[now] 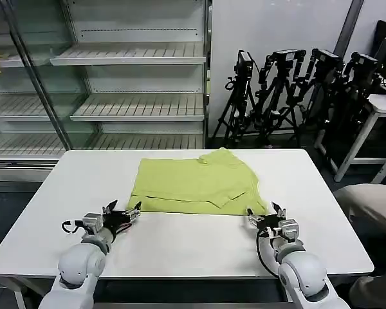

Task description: Fold and organize the clothes.

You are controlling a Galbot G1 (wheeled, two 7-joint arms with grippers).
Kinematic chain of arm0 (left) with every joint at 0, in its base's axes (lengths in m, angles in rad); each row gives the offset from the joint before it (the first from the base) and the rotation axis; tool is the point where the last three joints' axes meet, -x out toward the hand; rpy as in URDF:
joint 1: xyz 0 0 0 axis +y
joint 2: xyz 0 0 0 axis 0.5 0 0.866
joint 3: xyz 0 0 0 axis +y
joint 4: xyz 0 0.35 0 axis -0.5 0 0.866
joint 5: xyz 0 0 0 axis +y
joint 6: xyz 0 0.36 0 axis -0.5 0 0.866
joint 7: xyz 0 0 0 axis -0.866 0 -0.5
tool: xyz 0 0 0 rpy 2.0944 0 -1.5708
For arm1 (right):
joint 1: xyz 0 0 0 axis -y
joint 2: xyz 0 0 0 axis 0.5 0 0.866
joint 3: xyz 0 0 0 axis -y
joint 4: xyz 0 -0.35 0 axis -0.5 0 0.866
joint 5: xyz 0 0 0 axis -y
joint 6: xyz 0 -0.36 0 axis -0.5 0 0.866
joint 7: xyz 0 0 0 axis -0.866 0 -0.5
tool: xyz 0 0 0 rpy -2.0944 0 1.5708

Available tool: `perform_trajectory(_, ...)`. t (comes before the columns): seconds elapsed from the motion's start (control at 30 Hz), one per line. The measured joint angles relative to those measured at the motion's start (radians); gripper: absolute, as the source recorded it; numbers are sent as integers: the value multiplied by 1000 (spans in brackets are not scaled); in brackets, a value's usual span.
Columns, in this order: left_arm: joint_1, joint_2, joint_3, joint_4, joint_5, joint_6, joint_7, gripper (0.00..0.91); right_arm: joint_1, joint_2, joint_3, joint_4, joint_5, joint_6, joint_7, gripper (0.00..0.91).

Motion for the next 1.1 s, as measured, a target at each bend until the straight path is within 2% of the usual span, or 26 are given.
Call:
perform_trajectory(0.63,22,-9,-3,-8,-2,3,32,10,-25,-11,10,-9,31,-2,1,0)
perform_trajectory(0.9,80,-19,-32,-69,3,3,49,10,-76,-27,32,55,15,-3,-9,0)
perform_trajectory(1.1,182,-38,-75,-163,8,3,74,10,-178,-30,56,140,-24,-1,-19,0)
